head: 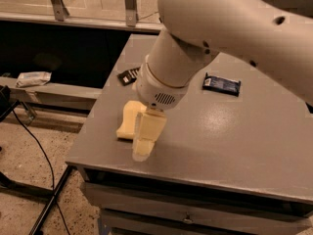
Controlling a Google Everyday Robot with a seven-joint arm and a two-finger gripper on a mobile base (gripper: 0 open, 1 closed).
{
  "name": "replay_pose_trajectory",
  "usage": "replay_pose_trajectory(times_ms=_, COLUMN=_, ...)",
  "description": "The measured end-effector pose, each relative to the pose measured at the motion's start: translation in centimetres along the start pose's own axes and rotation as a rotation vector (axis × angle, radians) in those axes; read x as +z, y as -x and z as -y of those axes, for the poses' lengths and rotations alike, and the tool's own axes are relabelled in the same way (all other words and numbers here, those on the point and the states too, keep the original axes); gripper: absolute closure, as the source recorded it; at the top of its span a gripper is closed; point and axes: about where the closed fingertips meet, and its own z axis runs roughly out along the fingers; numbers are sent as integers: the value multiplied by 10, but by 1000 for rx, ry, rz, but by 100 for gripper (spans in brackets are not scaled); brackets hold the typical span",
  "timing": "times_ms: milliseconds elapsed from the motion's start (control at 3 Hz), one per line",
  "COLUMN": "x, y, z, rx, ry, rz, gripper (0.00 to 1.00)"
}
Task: Pick sponge
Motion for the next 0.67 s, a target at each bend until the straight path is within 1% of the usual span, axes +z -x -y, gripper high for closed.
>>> replay_pose_trajectory(times_ms=333, x=11, y=-13, z=16, rx=56, ry=9, rz=3, gripper=0)
replay_pose_trajectory(times_ms=667, x=28, y=-24, z=34, rx=134, ry=8, rz=-7, gripper=0)
